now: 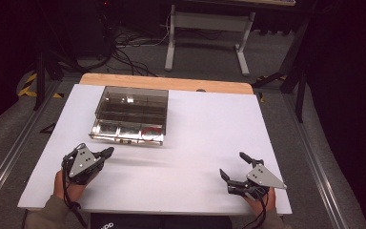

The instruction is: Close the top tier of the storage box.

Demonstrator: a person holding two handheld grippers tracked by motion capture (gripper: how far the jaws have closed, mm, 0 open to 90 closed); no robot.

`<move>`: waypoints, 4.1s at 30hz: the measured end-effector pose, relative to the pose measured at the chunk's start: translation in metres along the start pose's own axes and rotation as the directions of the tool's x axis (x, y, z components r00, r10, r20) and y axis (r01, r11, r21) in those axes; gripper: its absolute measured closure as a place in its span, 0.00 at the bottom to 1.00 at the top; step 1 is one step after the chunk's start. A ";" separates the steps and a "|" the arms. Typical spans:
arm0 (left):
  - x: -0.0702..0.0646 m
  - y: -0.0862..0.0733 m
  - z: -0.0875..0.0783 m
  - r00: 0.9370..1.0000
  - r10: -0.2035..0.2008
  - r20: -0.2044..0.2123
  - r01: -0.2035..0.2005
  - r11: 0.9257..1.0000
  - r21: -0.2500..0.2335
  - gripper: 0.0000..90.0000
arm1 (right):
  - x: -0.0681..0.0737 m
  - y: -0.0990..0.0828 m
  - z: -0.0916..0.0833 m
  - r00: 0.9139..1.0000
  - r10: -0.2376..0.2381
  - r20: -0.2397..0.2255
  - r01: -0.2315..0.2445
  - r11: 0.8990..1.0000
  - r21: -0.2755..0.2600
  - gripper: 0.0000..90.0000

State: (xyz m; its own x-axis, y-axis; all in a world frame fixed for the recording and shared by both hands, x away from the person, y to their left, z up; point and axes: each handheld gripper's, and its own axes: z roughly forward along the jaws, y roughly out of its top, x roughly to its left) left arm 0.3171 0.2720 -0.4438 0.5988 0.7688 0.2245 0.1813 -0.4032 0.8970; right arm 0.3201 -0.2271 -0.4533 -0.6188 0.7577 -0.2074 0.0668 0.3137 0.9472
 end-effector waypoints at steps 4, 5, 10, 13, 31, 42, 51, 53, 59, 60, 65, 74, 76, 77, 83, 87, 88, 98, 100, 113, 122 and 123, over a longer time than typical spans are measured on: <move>0.003 0.003 0.003 1.000 0.014 -0.005 -0.014 1.000 0.002 1.00 | 0.001 0.000 0.001 1.000 -0.003 -0.003 0.003 1.000 0.002 0.13; 0.003 0.004 0.003 1.000 0.019 -0.006 -0.019 1.000 0.001 1.00 | 0.001 0.000 0.001 1.000 -0.002 -0.004 0.002 1.000 0.001 0.13; 0.006 0.013 0.010 1.000 0.023 -0.010 -0.023 1.000 -0.007 1.00 | 0.000 0.000 0.001 1.000 0.004 -0.009 -0.004 1.000 -0.003 0.13; 0.007 0.018 0.015 1.000 0.028 -0.006 -0.028 1.000 -0.014 1.00 | 0.000 0.000 0.000 1.000 0.002 -0.007 -0.002 1.000 -0.003 0.13; 0.010 0.024 0.028 0.999 0.044 -0.021 -0.044 0.999 0.000 0.99 | 0.001 0.000 0.000 1.000 -0.009 -0.012 0.009 1.000 -0.001 0.13; 0.010 0.024 0.029 0.999 0.049 -0.022 -0.049 0.999 0.001 0.99 | 0.002 0.000 0.001 1.000 -0.018 -0.014 0.018 1.000 0.006 0.13; 0.009 0.028 0.034 0.998 0.055 -0.023 -0.055 0.998 -0.004 0.99 | 0.002 0.000 0.002 1.000 -0.020 -0.016 0.020 1.000 0.008 0.13; 0.010 0.029 0.036 0.998 0.053 -0.021 -0.053 0.999 -0.005 0.99 | 0.002 0.000 0.001 1.000 -0.018 -0.015 0.018 1.000 0.006 0.13; 0.010 0.028 0.037 0.998 0.058 -0.032 -0.058 0.998 0.003 0.99 | 0.002 0.000 0.001 1.000 -0.019 -0.017 0.019 1.000 0.006 0.13; 0.010 0.028 0.037 0.998 0.055 -0.031 -0.055 0.998 0.005 0.99 | 0.002 0.000 0.001 1.000 -0.018 -0.017 0.018 1.000 0.007 0.13; 0.013 0.027 0.037 0.998 0.047 -0.038 -0.047 0.999 0.009 0.99 | 0.003 0.000 0.001 1.000 -0.020 -0.020 0.020 1.000 0.009 0.13; 0.017 0.027 0.045 0.998 0.042 -0.054 -0.042 0.999 0.012 0.99 | 0.002 0.000 0.001 1.000 -0.020 -0.019 0.020 1.000 0.009 0.13; 0.018 0.027 0.047 0.998 0.045 -0.052 -0.044 0.999 0.014 0.99 | 0.002 0.000 0.001 1.000 -0.015 -0.019 0.015 1.000 0.009 0.13; 0.018 0.028 0.048 0.997 0.039 -0.059 -0.039 0.999 0.012 0.99 | 0.002 0.000 0.001 1.000 -0.017 -0.019 0.017 1.000 0.010 0.13; 0.021 0.027 0.052 0.998 0.036 -0.059 -0.035 0.999 0.017 0.99 | 0.002 0.000 0.001 1.000 -0.020 -0.018 0.020 1.000 0.007 0.13; 0.022 0.027 0.053 0.998 0.036 -0.058 -0.035 0.999 0.025 0.99 | 0.002 0.000 0.002 0.999 -0.023 -0.022 0.024 1.000 0.011 0.13; 0.022 0.026 0.053 0.997 0.033 -0.063 -0.031 0.999 0.026 0.99 | 0.003 0.000 0.002 0.999 -0.024 -0.022 0.024 1.000 0.011 0.13; 0.025 0.028 0.058 0.997 0.035 -0.069 -0.033 0.999 0.027 0.99 | 0.002 0.000 0.002 1.000 -0.018 -0.022 0.018 1.000 0.008 0.13; 0.025 0.028 0.059 0.997 0.032 -0.073 -0.030 0.999 0.026 0.99 | 0.002 0.000 0.001 1.000 -0.015 -0.022 0.016 1.000 0.008 0.13; 0.028 0.028 0.065 0.996 0.021 -0.087 -0.019 0.999 0.032 0.99 | 0.003 0.000 0.001 1.000 -0.018 -0.021 0.018 1.000 0.007 0.13; 0.032 0.029 0.072 0.995 0.015 -0.100 -0.012 1.000 0.028 0.99 | 0.003 0.001 0.002 1.000 -0.020 -0.017 0.020 1.000 0.006 0.13; 0.033 0.029 0.072 0.994 0.018 -0.104 -0.015 0.999 0.028 0.99 | 0.003 0.001 0.002 1.000 -0.020 -0.018 0.020 1.000 0.006 0.13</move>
State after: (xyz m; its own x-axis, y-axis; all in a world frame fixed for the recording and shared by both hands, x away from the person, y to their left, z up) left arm 0.3984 0.2497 -0.4379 0.5175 0.8088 0.2793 0.1942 -0.4289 0.8822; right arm 0.3195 -0.2237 -0.4535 -0.6338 0.7410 -0.2219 0.0590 0.3323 0.9413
